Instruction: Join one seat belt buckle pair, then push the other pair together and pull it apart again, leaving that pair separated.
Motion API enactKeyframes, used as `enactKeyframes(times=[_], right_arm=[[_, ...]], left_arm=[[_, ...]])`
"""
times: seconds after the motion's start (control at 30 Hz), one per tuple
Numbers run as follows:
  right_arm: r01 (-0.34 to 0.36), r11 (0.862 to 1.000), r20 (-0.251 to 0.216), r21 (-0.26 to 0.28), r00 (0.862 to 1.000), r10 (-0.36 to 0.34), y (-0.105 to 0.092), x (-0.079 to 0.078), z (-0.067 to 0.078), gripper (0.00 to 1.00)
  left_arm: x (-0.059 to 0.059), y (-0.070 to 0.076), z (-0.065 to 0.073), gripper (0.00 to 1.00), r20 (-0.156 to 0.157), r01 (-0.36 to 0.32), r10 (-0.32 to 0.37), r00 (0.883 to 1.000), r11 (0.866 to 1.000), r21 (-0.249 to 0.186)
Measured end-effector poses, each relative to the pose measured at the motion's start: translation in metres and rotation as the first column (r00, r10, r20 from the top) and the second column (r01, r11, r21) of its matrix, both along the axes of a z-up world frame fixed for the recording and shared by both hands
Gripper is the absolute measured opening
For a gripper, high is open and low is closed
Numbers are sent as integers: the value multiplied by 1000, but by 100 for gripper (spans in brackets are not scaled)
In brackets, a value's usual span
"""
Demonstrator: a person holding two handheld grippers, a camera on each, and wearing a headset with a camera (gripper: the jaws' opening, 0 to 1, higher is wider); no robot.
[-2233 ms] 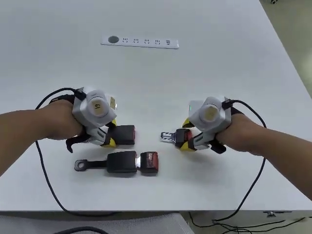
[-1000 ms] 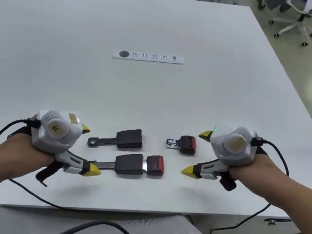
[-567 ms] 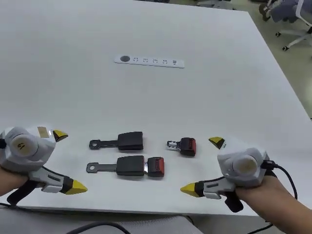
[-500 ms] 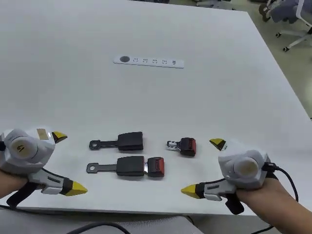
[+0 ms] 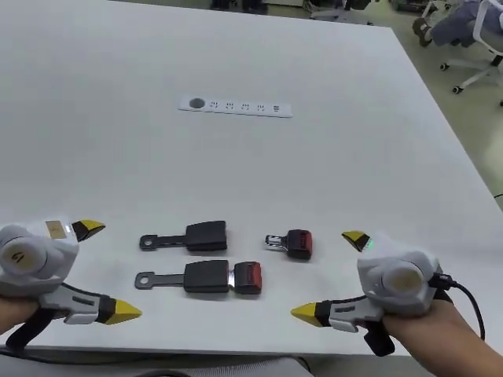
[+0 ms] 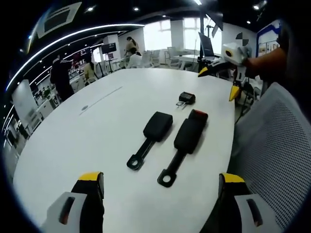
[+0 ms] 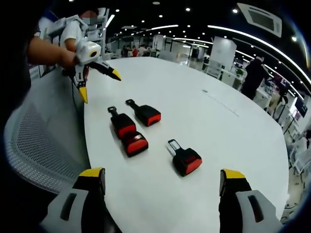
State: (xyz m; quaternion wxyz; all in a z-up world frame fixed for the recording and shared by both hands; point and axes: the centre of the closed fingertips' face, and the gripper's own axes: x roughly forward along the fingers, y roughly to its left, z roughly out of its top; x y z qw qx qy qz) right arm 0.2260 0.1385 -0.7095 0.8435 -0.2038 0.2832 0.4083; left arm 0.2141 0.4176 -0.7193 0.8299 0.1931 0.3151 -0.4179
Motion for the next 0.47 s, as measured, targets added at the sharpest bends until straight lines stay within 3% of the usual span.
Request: enactKeyframes(times=[0.1, 0.37, 0.47], right_arm=[[7, 1000, -10, 8, 1000, -7, 2, -2, 2, 100], [20, 1000, -13, 22, 1000, -19, 3, -4, 3, 100], [40, 998, -18, 46, 999, -39, 3, -3, 2, 99]], left_arm=[[-1, -3, 2, 100, 3, 1, -1, 1000, 1000, -14], [1, 11, -2, 100, -7, -45, 45, 999, 998, -31], [-1, 10, 0, 100, 14, -42, 42, 999, 998, -45]])
